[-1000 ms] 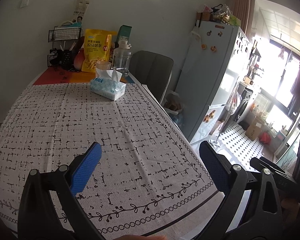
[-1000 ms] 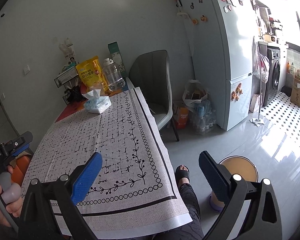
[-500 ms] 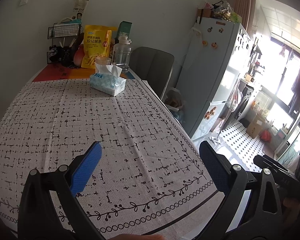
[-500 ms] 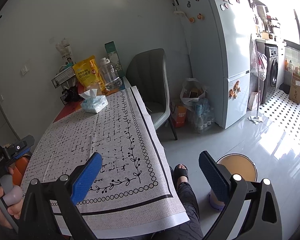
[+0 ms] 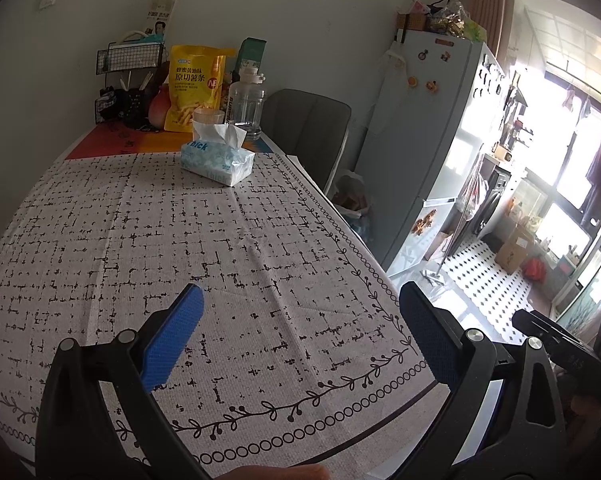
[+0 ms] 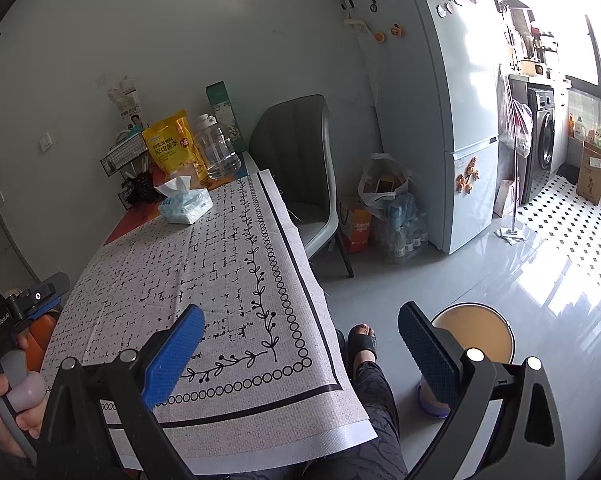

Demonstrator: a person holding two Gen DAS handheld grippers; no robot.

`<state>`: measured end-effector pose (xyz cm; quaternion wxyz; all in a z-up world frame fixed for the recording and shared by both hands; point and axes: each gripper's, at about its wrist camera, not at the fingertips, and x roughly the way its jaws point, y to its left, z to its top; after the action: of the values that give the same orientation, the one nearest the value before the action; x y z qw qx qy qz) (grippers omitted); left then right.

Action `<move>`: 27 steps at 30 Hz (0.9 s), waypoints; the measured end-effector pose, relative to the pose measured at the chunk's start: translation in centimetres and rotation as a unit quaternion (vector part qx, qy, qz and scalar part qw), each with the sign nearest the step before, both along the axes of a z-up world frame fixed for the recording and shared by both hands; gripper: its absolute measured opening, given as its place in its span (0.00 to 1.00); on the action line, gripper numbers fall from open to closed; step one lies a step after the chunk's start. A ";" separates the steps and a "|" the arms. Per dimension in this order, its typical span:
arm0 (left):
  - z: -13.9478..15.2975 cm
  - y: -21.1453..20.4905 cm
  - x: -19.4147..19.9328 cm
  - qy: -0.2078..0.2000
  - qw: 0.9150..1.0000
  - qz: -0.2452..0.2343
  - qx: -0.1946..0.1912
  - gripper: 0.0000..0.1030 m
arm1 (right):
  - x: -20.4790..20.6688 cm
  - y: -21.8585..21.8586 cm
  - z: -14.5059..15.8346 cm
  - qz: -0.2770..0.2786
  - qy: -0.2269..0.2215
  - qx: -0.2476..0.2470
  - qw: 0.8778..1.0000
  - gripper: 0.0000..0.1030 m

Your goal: Collect trash

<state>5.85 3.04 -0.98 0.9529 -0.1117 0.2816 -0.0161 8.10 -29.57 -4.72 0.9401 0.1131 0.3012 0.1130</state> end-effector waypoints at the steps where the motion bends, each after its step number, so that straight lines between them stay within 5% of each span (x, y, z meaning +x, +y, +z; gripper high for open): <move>1: 0.0 0.0 0.0 0.000 1.000 0.000 0.001 0.94 | 0.0 0.0 -0.1 0.000 0.001 0.001 1.000 0.92; 27: -0.7 -0.1 0.4 0.016 1.000 0.002 0.006 0.94 | 0.5 0.0 -0.9 -0.004 0.014 0.004 1.000 0.92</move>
<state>6.21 2.91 -1.72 0.9489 -0.1066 0.2970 -0.0106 8.58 -29.62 -5.57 0.9356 0.1200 0.3138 0.1089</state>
